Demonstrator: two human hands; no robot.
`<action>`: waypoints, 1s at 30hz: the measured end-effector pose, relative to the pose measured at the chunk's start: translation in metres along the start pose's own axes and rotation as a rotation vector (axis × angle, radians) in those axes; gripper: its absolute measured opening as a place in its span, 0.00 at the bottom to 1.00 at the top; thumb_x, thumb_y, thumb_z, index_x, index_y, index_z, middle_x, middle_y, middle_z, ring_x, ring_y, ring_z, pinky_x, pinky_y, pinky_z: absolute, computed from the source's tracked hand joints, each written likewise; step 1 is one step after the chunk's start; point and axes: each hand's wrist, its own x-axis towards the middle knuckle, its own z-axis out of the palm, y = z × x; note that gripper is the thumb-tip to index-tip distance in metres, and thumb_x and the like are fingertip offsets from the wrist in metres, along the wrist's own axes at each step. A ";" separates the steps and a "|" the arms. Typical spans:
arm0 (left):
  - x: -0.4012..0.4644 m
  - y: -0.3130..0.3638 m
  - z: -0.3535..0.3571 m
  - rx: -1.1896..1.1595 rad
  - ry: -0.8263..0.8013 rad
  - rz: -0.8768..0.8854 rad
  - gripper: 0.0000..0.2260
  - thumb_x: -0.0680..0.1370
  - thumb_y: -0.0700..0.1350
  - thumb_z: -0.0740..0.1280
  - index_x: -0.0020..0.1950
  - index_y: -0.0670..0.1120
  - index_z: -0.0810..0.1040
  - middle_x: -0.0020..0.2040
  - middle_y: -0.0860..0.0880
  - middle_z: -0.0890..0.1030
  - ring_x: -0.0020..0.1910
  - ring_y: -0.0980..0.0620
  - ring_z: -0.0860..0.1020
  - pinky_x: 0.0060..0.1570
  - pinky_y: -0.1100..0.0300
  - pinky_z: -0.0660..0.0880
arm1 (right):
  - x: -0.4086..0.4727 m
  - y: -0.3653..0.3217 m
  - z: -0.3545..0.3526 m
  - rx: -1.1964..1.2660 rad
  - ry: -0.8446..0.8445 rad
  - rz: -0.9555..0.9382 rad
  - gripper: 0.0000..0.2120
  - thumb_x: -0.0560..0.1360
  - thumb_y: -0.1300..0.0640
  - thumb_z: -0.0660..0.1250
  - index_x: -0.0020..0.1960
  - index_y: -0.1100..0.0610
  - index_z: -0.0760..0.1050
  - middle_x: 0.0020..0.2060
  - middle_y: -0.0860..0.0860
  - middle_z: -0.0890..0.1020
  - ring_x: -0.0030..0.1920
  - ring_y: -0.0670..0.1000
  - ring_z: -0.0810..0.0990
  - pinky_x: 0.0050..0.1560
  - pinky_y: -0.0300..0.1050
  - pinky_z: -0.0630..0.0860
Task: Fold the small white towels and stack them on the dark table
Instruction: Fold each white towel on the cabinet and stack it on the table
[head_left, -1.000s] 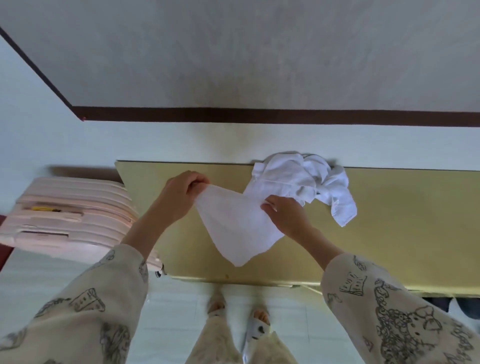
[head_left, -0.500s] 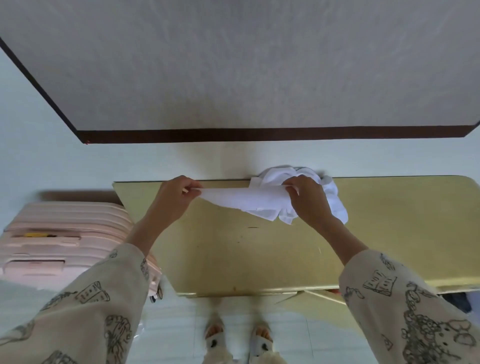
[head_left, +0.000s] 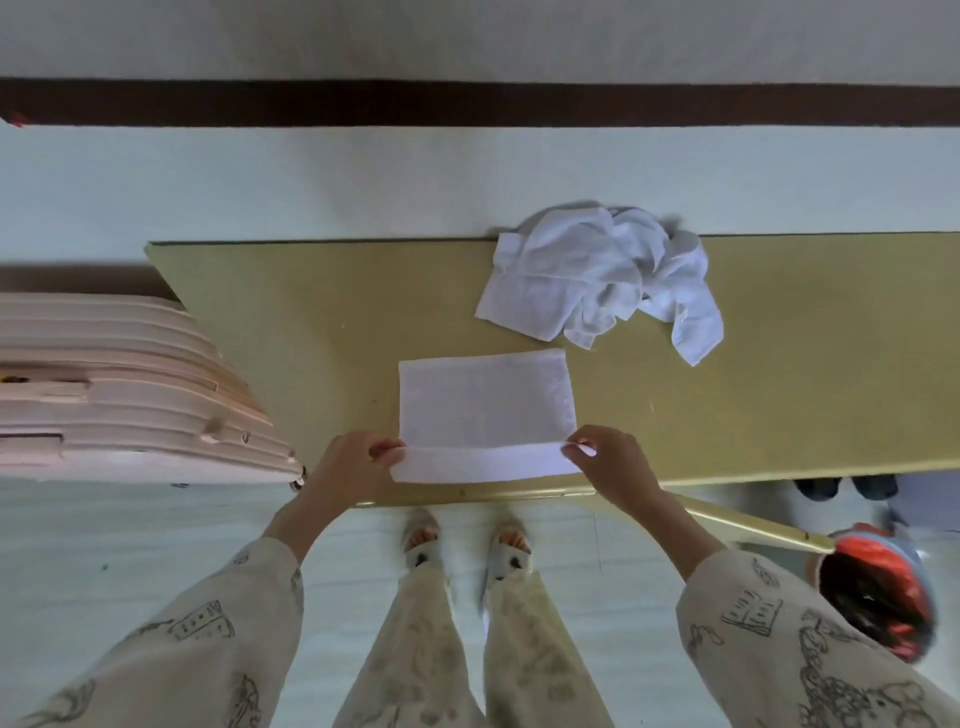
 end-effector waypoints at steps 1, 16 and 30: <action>0.006 -0.002 0.002 -0.024 0.010 -0.033 0.09 0.76 0.43 0.67 0.52 0.41 0.82 0.46 0.46 0.82 0.44 0.52 0.76 0.45 0.64 0.65 | 0.006 0.001 0.002 0.039 0.001 0.023 0.10 0.75 0.55 0.67 0.52 0.60 0.80 0.52 0.54 0.83 0.55 0.53 0.79 0.50 0.39 0.69; 0.116 -0.002 0.007 -0.312 0.214 -0.222 0.08 0.76 0.46 0.67 0.52 0.45 0.80 0.45 0.50 0.80 0.47 0.53 0.76 0.48 0.62 0.68 | 0.129 -0.005 0.011 0.324 0.183 0.117 0.07 0.75 0.57 0.66 0.49 0.59 0.79 0.36 0.49 0.77 0.38 0.47 0.74 0.36 0.33 0.68; 0.132 0.000 0.009 -0.295 0.252 -0.301 0.02 0.75 0.45 0.67 0.46 0.47 0.78 0.36 0.54 0.77 0.34 0.59 0.75 0.34 0.69 0.67 | 0.154 -0.002 0.013 0.161 0.161 0.127 0.08 0.75 0.55 0.66 0.47 0.59 0.78 0.36 0.50 0.77 0.39 0.49 0.73 0.31 0.32 0.65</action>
